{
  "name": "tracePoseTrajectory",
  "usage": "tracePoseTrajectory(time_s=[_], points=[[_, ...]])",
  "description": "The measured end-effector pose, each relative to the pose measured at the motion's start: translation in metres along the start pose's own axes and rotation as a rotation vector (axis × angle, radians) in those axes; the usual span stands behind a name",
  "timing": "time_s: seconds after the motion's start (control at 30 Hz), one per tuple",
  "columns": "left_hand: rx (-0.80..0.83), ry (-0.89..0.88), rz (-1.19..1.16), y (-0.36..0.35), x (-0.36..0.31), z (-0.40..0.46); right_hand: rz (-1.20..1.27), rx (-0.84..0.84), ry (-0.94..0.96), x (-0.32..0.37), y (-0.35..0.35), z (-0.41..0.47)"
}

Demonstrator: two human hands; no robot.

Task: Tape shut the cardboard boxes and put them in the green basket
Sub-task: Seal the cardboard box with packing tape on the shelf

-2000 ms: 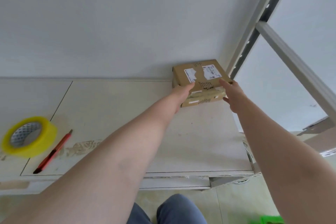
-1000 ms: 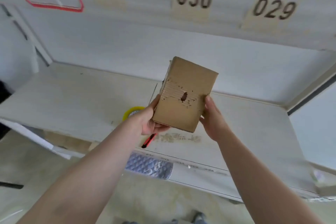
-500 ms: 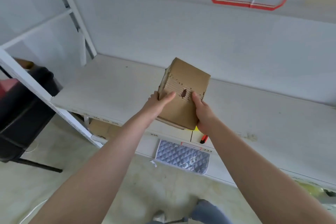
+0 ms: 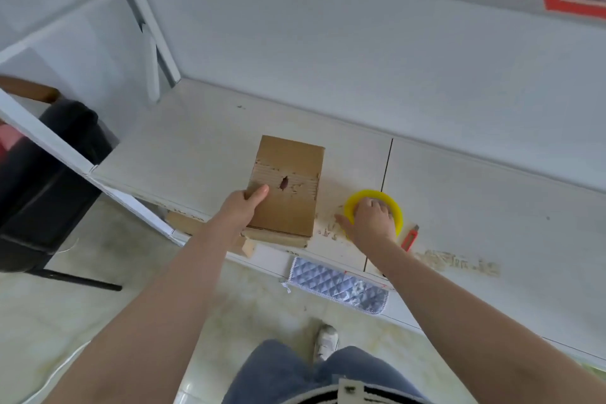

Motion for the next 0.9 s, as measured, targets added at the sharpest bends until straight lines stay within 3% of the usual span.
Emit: tracePoseTrajectory(time_s=[0.1,0.23,0.3,0.37,0.43,0.5,0.57,0.63,0.7,0.77,0.8,0.9], points=[[0.044,0.033,0.026,-0.007,-0.003,0.014,-0.105,0.067,0.065,-0.009,-0.014,0.005],[0.085,0.0,0.143,-0.012,-0.009,0.032,-0.133,0.181,-0.041,-0.015,-0.013,0.012],[0.128,-0.039,0.206,-0.012,-0.015,0.039,-0.093,0.117,-0.083,-0.016,0.0,0.014],[0.215,-0.071,0.243,-0.016,-0.02,0.04,0.12,-0.039,-0.162,-0.022,0.023,0.014],[0.24,-0.121,0.319,-0.024,-0.022,0.039,0.545,-0.246,-0.216,-0.028,0.05,0.009],[0.117,-0.177,0.438,-0.025,-0.026,0.035,1.002,-0.432,-0.206,-0.023,0.079,-0.005],[-0.054,-0.264,0.542,-0.018,-0.033,0.025,1.206,-0.453,-0.118,-0.003,0.1,-0.017],[-0.095,-0.469,0.48,-0.012,-0.052,0.008,1.117,-0.348,0.046,0.026,0.109,-0.025],[0.071,-0.619,0.271,-0.008,-0.076,-0.014,0.982,-0.228,0.16,0.057,0.108,-0.029],[0.307,-0.639,0.016,-0.004,-0.094,-0.033,0.899,-0.157,0.221,0.08,0.1,-0.034],[0.348,-0.642,-0.049,0.0,-0.099,-0.038,0.896,-0.147,0.25,0.088,0.097,-0.035],[0.245,-0.723,-0.011,0.02,-0.102,-0.044,0.919,-0.191,0.27,0.105,0.091,-0.037]])
Point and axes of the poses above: each hand's wrist, its own z-axis towards the middle knuckle, its own y-axis out of the back of the hand, x = y × z, the point moved 5 cm from there along z, towards the middle knuckle, and after that the axes turned 11 degrees about y, right-handed, at the moved point
